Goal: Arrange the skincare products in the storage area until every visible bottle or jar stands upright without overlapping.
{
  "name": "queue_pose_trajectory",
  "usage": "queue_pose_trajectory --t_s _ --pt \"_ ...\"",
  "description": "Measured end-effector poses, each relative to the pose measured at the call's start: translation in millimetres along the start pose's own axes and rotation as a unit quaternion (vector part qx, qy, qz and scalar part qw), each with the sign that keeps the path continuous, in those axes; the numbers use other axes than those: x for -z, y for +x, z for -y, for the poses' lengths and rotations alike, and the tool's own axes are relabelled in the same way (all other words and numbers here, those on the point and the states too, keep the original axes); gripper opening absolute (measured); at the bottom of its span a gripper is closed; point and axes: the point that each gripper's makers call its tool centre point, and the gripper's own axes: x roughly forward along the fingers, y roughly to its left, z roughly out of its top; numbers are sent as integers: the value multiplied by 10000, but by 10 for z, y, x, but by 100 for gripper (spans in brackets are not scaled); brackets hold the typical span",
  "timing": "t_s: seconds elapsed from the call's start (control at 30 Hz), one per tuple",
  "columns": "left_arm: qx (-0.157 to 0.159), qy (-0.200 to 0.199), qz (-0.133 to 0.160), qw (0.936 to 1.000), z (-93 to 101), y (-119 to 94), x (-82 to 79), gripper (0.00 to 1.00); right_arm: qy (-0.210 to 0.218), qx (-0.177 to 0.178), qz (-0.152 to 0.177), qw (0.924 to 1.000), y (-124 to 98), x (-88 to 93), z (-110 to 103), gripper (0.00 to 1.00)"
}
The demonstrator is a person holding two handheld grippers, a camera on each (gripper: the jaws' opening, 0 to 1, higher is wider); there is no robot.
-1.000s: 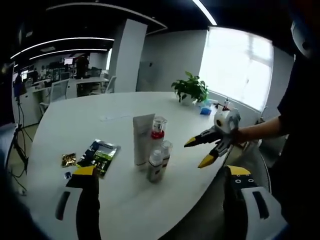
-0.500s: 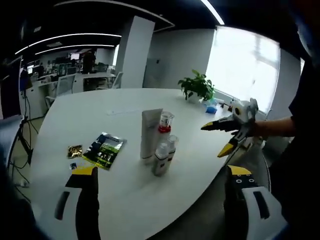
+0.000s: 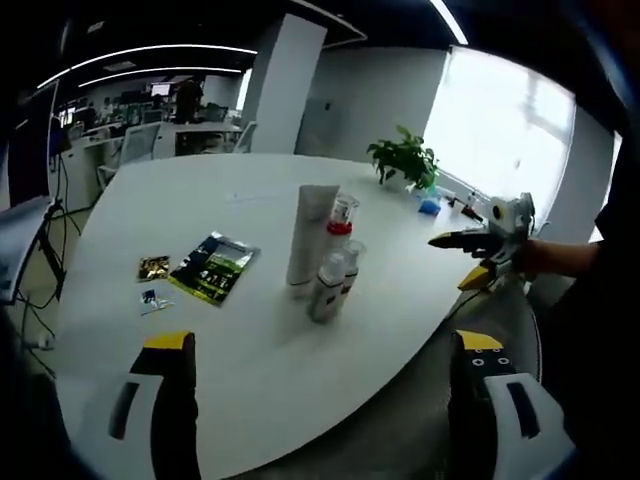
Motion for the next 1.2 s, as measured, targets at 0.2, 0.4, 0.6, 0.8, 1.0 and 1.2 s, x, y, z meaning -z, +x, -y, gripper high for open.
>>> queue_pose_trajectory --t_s 0.2,0.4,0.6,0.8,1.0,1.2 --pt "-14 21 -58 10000 -12 17 5 99 256 116 17 9996 23 103 49 99" --pt "-38 54 -30 10000 -22 36 -54 99 246 115 -13 9996 58 111 59 99" --pt "20 48 -116 9999 -33 75 -22 99 295 134 -39 9995 80 121 54 97" --pt "138 134 -464 9987 -80 130 -15 95 368 232 10 9991 66 109 106 96" --pt "160 206 -703 9972 -290 216 -125 95 378 313 -26 9988 107 161 152 95" --pt "159 303 -793 9963 -442 336 -278 92 276 458 -55 9986 155 161 178 98"
